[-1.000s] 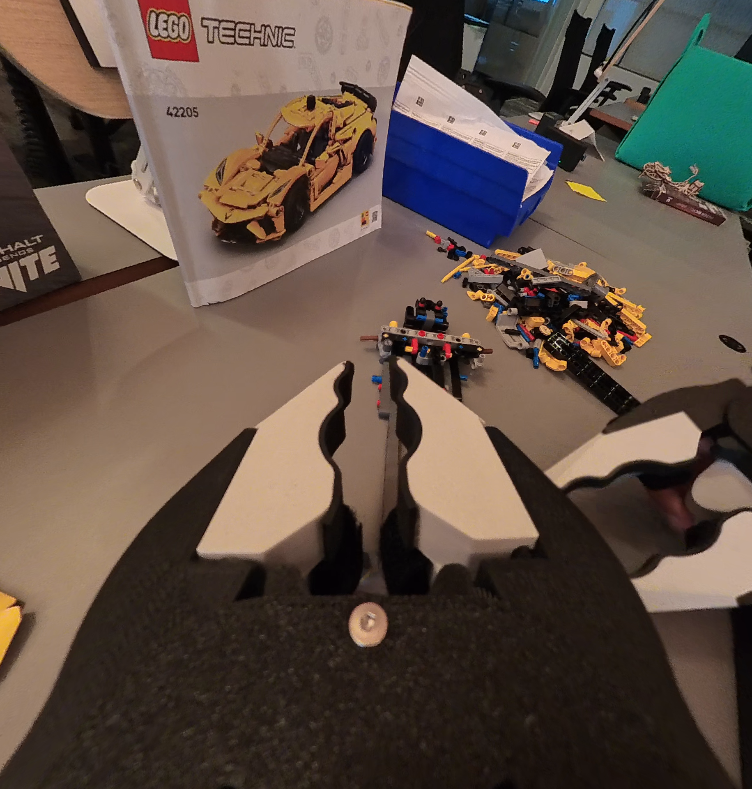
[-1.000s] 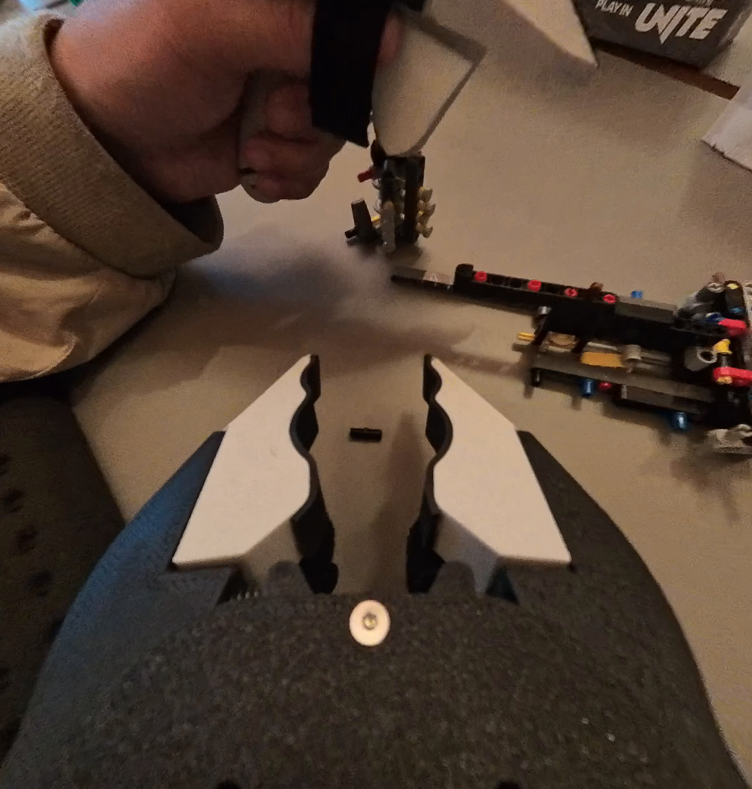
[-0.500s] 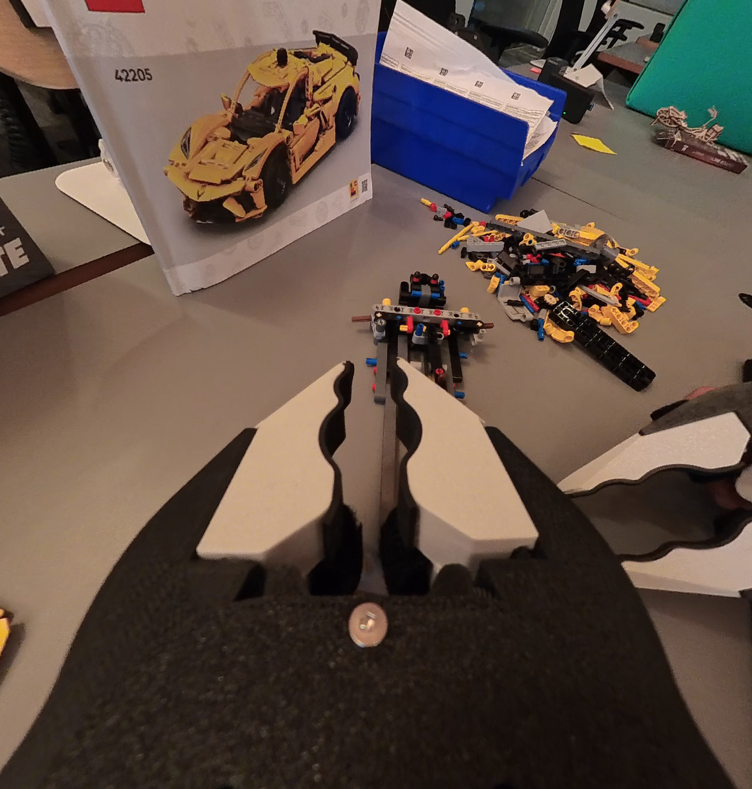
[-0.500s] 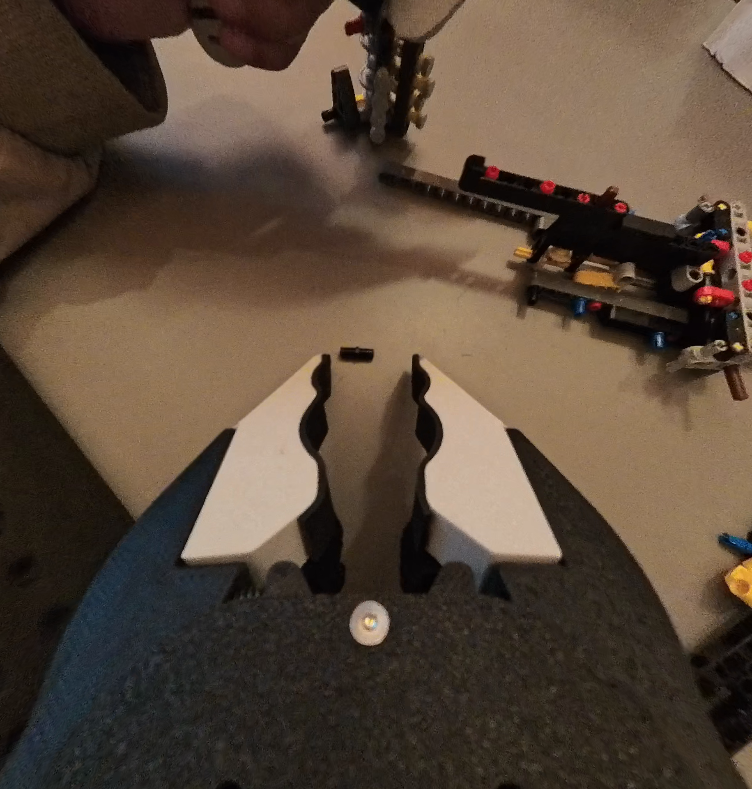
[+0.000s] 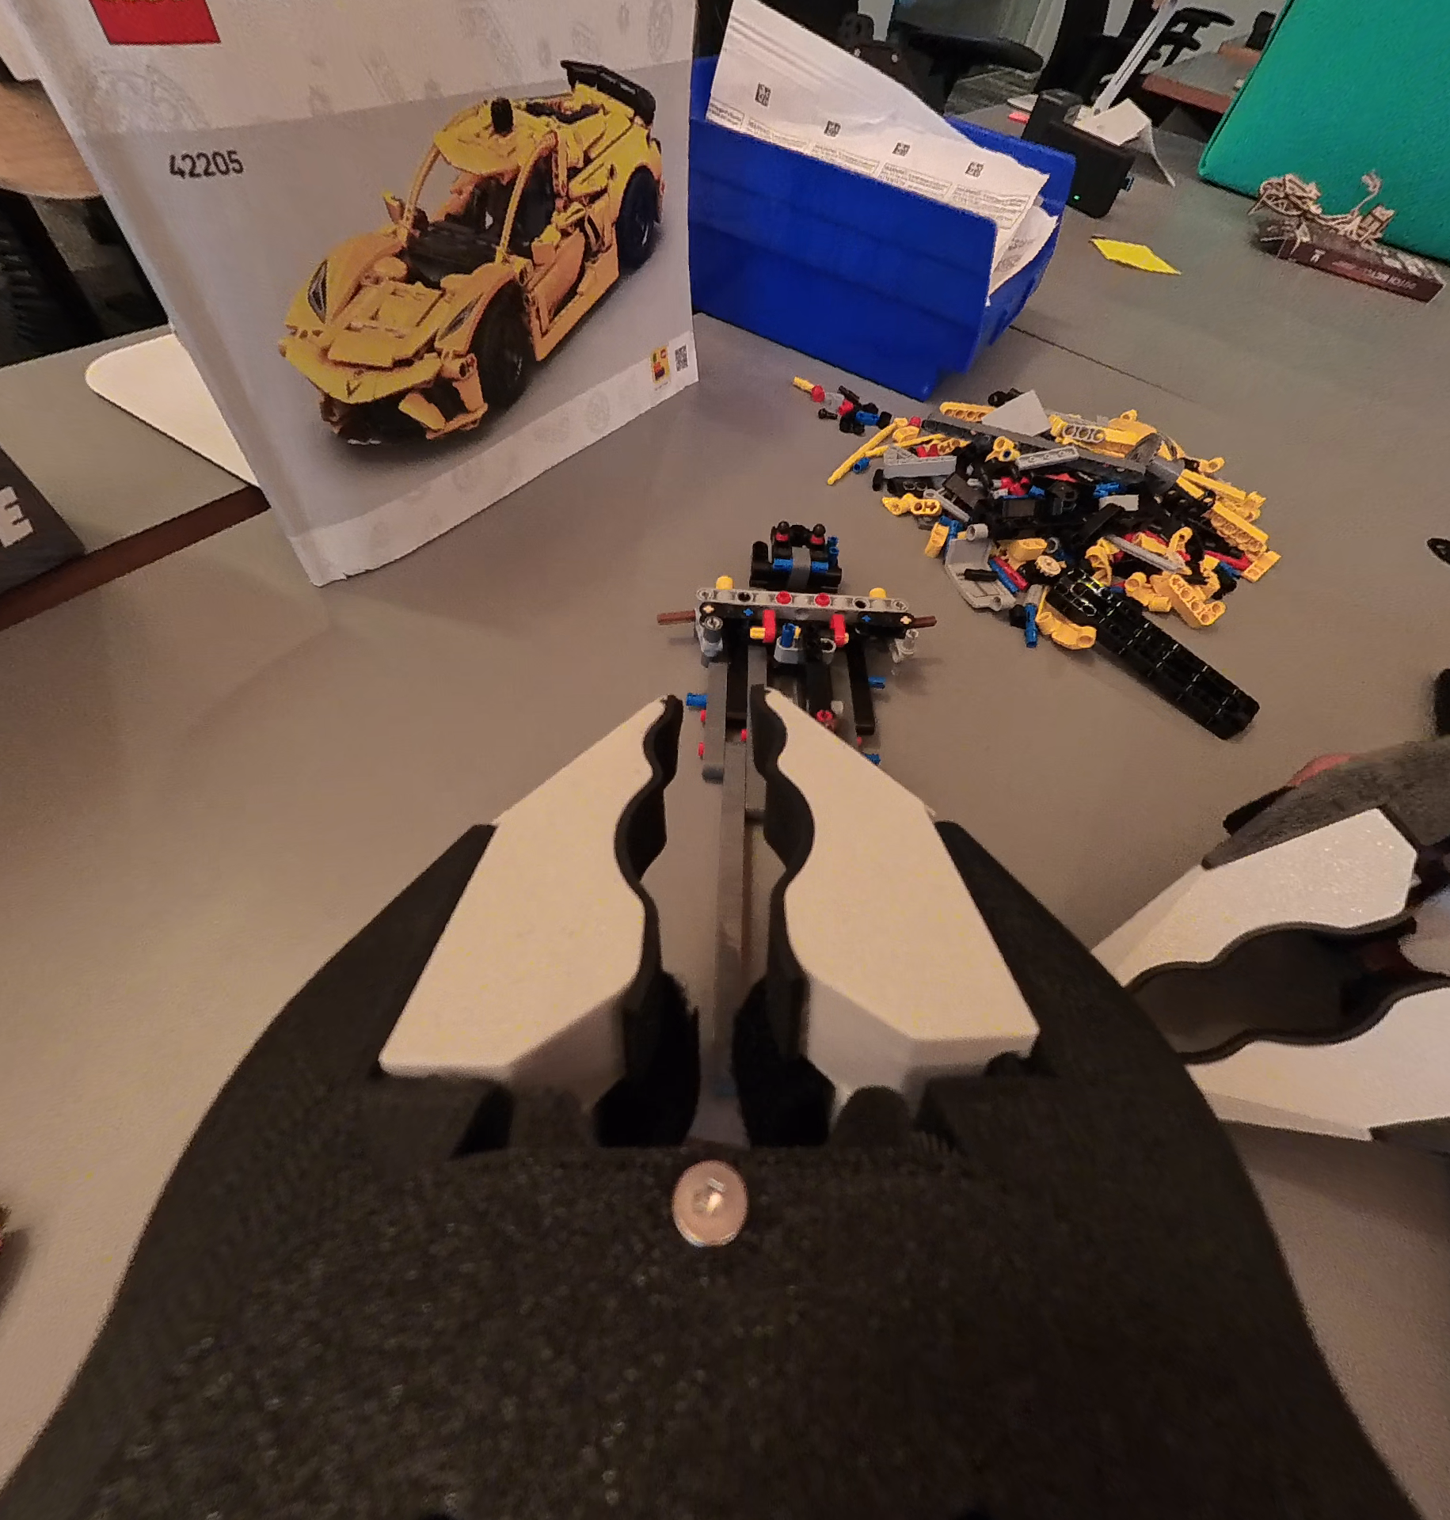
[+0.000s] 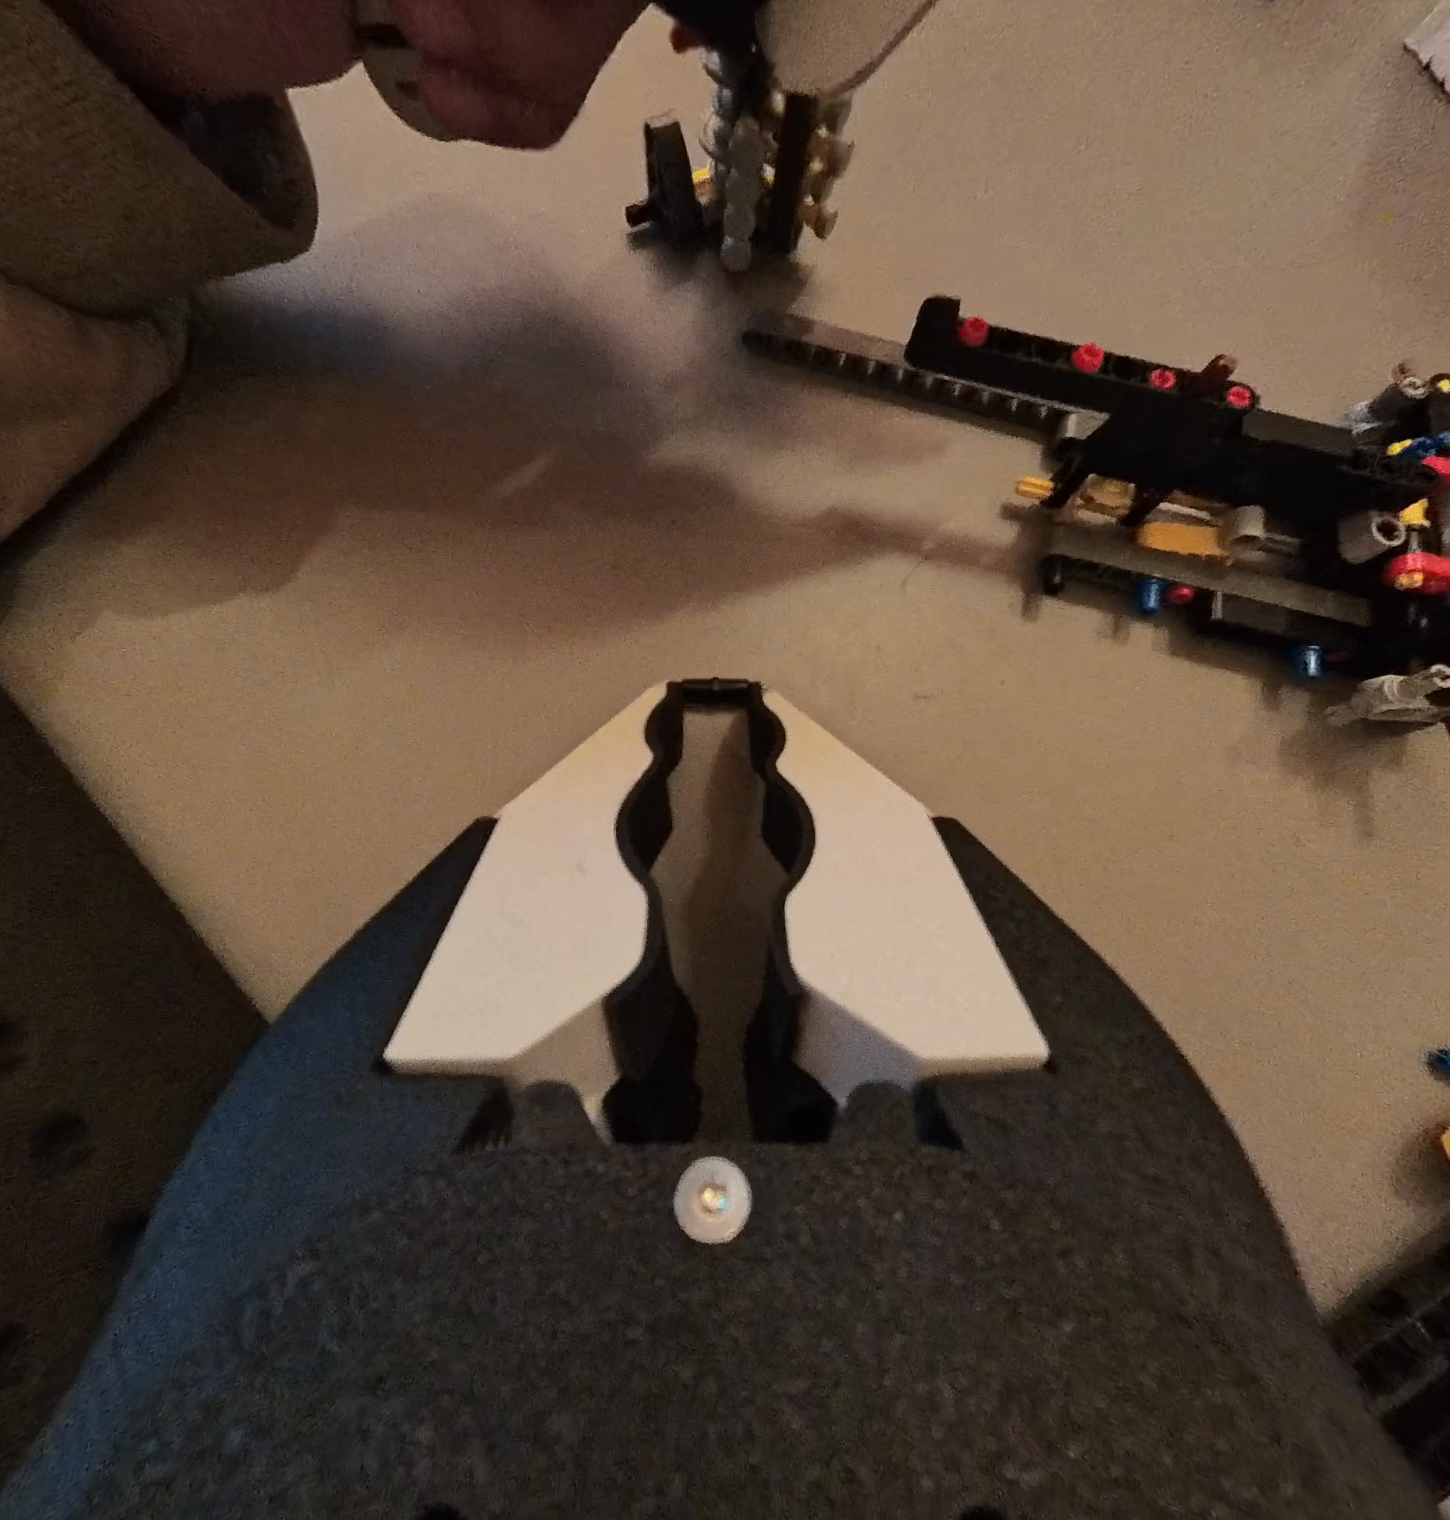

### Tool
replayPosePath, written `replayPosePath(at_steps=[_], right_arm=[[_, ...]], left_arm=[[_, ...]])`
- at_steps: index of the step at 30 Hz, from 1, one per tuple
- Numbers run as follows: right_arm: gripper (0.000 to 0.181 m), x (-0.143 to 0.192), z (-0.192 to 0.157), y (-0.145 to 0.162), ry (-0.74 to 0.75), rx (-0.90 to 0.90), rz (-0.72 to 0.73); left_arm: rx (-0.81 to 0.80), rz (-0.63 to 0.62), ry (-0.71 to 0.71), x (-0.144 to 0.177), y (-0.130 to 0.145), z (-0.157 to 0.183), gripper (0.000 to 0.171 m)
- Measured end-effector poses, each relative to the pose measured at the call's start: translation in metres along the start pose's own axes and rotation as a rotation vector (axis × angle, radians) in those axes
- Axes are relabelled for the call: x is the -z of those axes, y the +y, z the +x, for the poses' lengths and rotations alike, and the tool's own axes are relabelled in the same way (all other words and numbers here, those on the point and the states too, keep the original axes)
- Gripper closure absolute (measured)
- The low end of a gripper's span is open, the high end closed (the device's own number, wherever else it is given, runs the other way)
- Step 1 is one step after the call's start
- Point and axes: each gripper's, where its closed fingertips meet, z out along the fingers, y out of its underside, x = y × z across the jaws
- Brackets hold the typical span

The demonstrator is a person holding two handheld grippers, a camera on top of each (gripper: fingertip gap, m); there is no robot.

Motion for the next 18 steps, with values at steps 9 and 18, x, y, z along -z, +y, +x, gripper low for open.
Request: replayPosePath(at_steps=[9, 18], right_arm=[[0.166, 0.062, 0.114, -0.003, 0.264, -0.155, 0.206], [0.167, 0.132, 0.242, 0.084, 0.519, -0.449, 0.241]], left_arm=[[-0.048, -0.014, -0.009, -0.001, 0.002, 0.006, 0.154], [-0.093, 0.001, 0.015, 0.003, -0.001, 0.013, 0.154]])
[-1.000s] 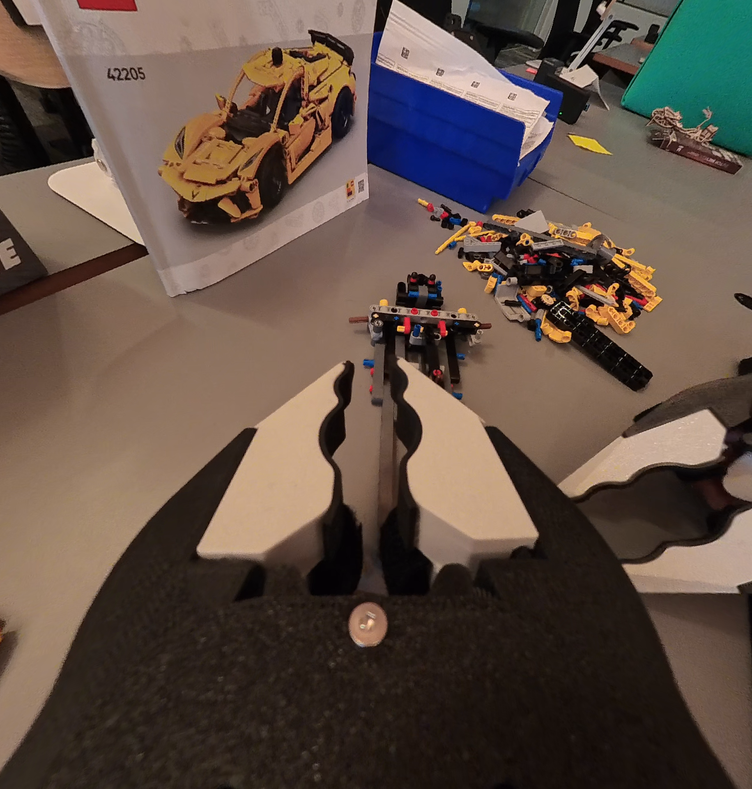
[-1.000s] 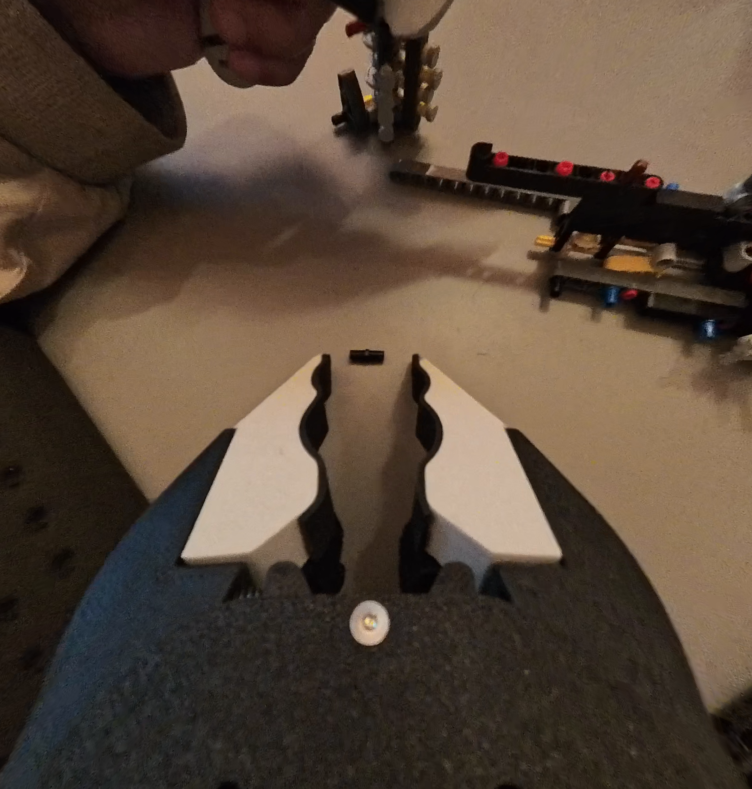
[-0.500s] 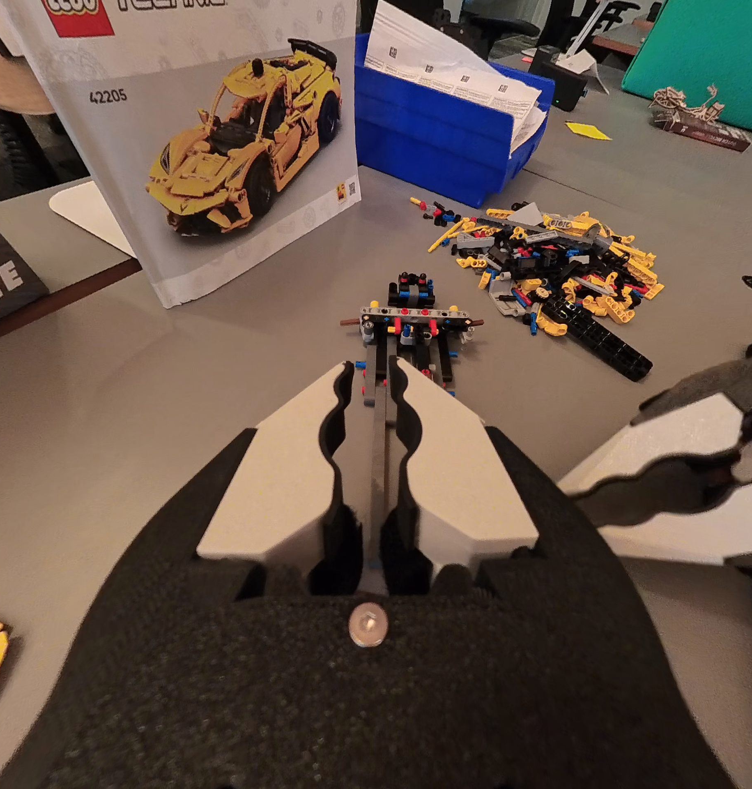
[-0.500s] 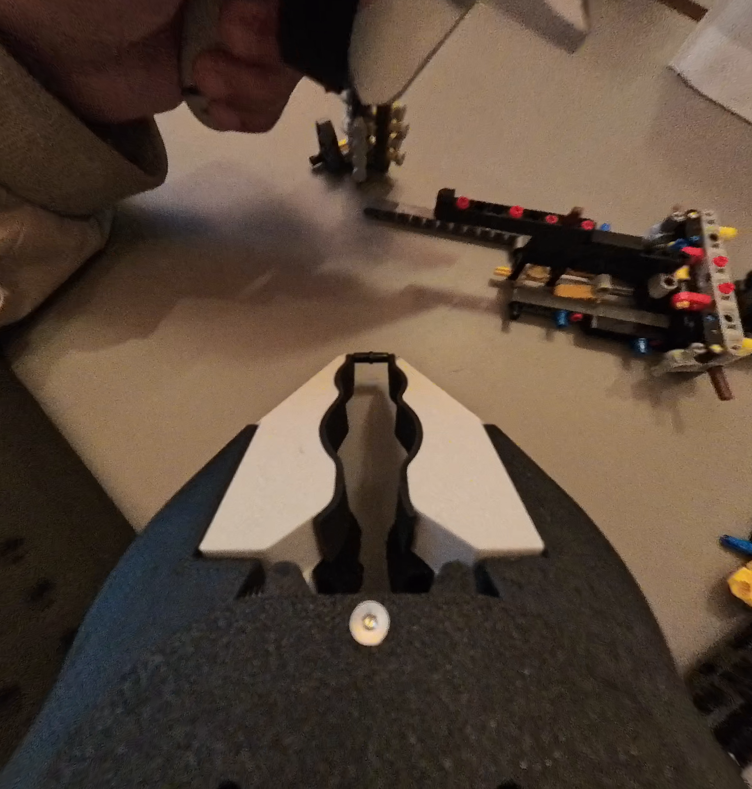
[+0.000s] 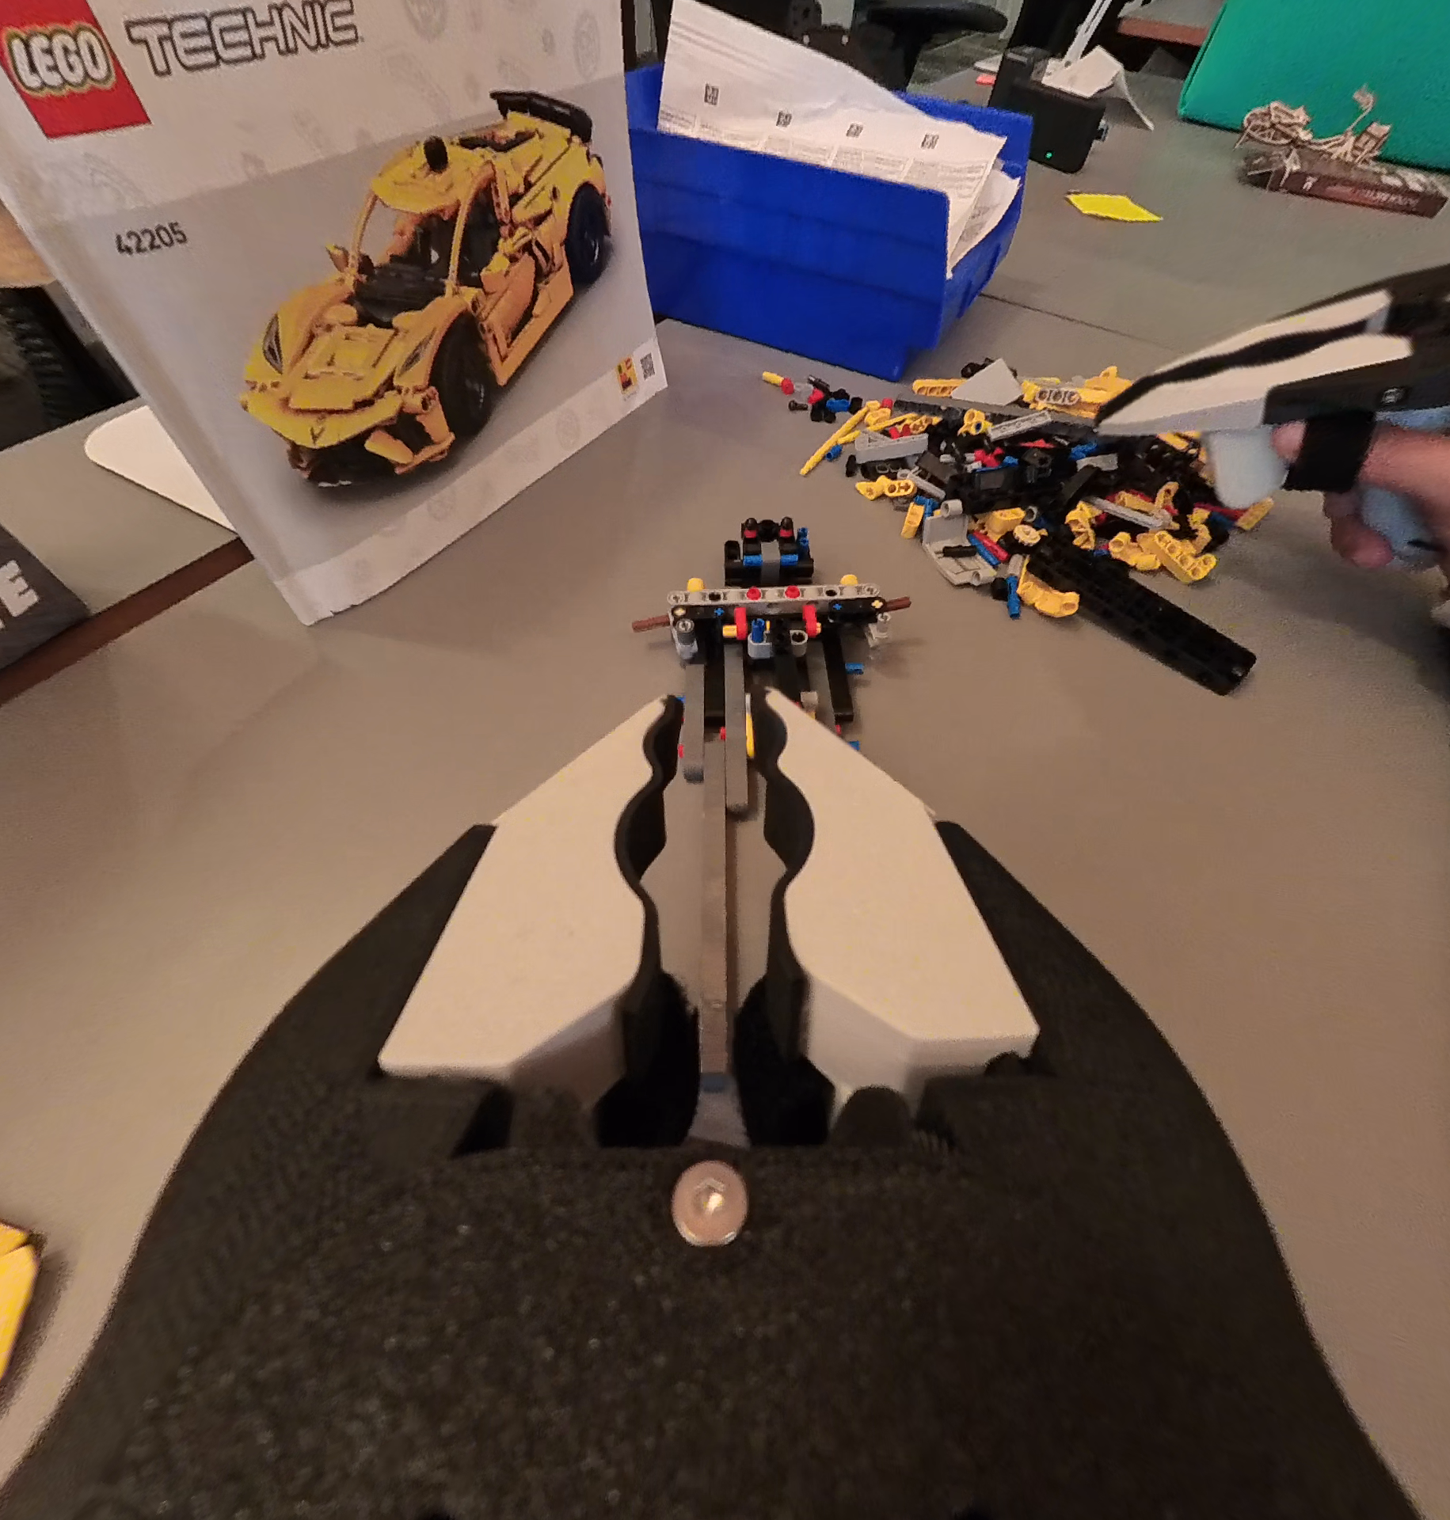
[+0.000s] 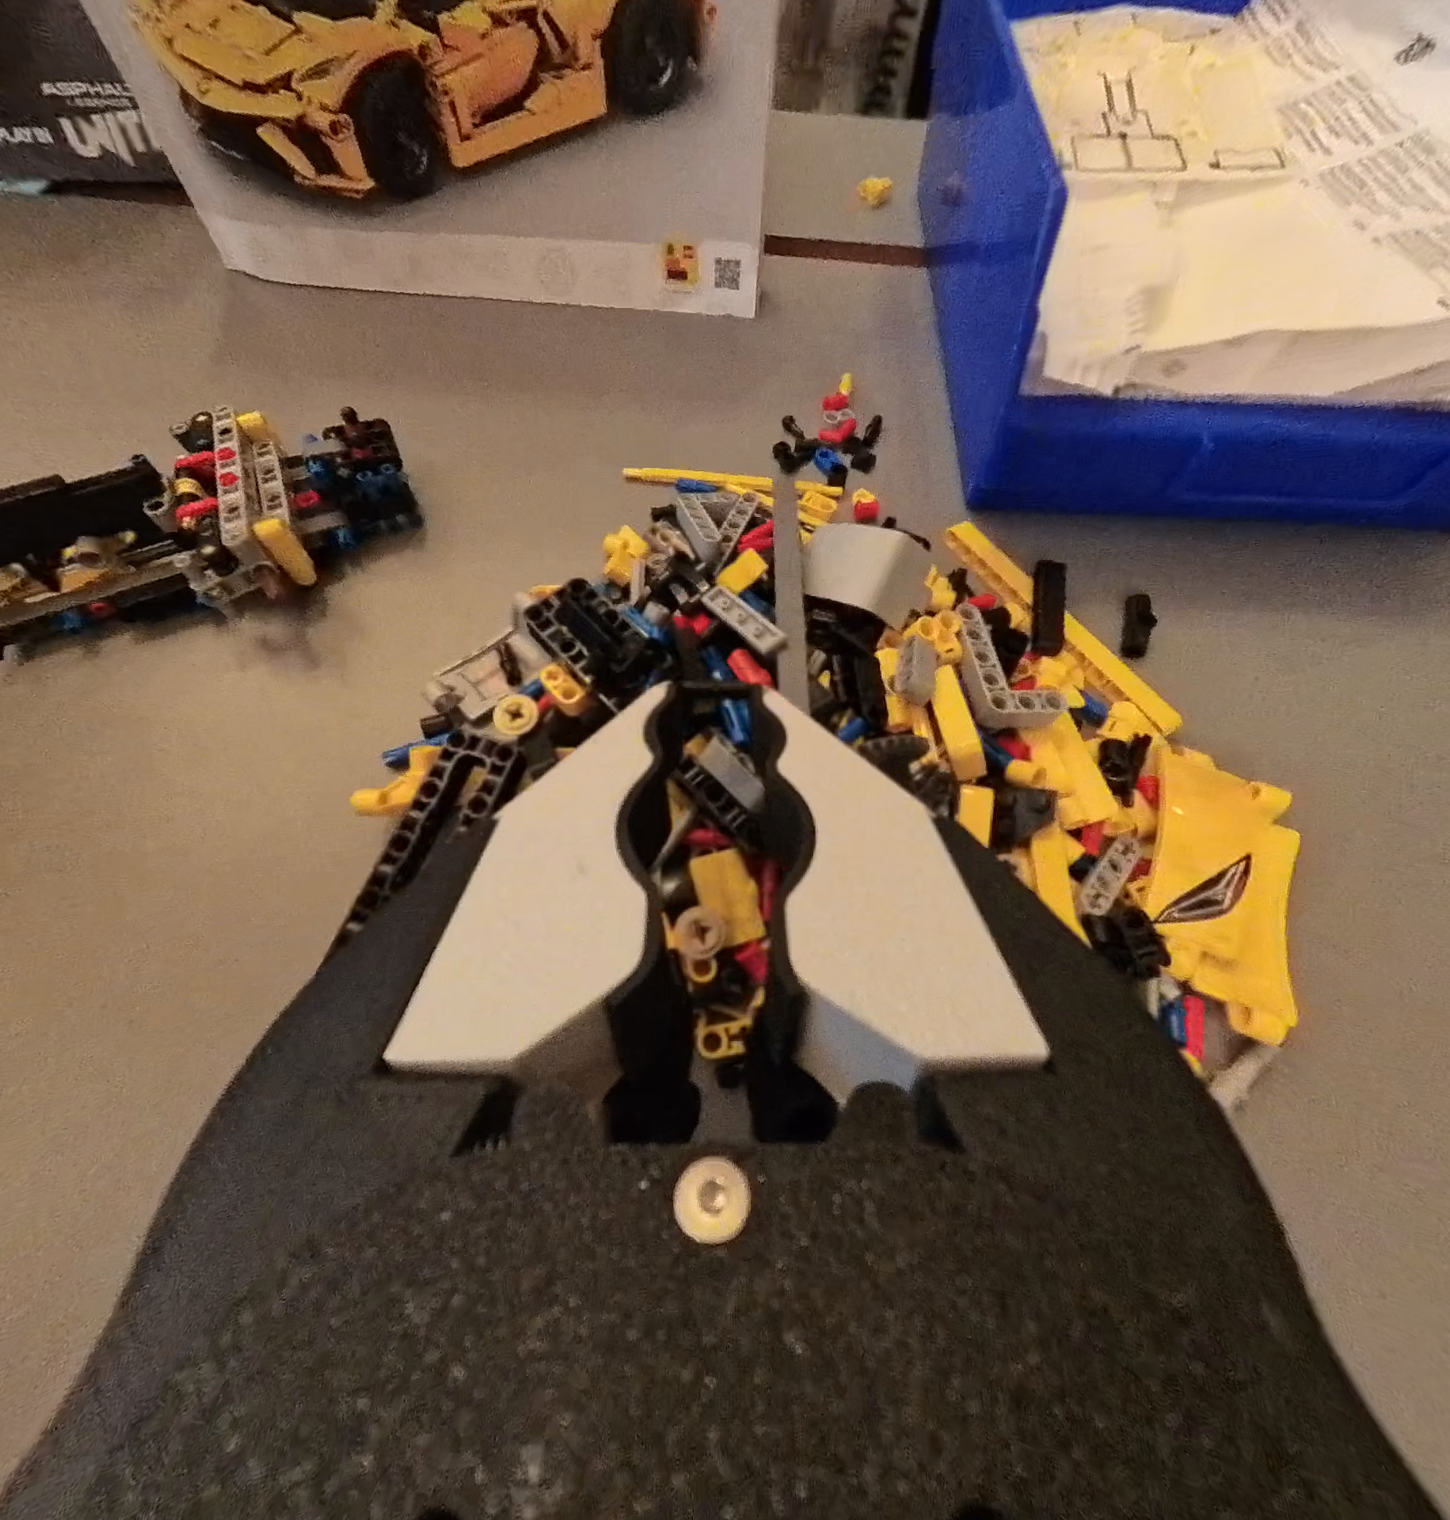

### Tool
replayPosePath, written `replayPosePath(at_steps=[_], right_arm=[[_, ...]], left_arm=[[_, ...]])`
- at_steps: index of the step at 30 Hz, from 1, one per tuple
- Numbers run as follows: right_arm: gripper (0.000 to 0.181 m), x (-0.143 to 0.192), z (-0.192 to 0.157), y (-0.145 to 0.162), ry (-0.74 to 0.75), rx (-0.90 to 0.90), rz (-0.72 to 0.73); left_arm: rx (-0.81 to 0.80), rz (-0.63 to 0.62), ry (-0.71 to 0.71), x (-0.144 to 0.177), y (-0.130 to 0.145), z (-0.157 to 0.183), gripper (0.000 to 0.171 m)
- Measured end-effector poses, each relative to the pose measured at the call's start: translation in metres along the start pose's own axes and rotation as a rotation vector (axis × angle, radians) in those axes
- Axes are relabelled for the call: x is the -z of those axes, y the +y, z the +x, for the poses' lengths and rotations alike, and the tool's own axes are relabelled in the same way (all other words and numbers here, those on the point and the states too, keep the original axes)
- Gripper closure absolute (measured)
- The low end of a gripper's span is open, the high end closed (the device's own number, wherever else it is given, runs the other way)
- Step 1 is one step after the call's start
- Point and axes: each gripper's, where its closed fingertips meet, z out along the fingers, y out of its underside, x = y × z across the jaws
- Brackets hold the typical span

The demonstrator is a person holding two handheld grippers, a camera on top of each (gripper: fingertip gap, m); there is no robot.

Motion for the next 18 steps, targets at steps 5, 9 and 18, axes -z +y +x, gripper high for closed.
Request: replayPosePath(at_steps=[5, 9, 18], right_arm=[[0.161, -0.012, -0.002, 0.014, 0.004, 0.009, -0.069], [0.15, -0.007, 0.0, 0.002, 0.027, 0.026, 0.003], [0.138, 0.001, -0.127, -0.038, -0.388, 0.242, 0.122]], left_arm=[[-0.039, -0.055, 0.18, 0.007, 0.009, 0.023, 0.154], [-0.093, -0.098, 0.257, 0.01, 0.021, 0.034, 0.152], [-0.227, -0.253, 0.073, -0.009, 0.046, 0.023, 0.145]])
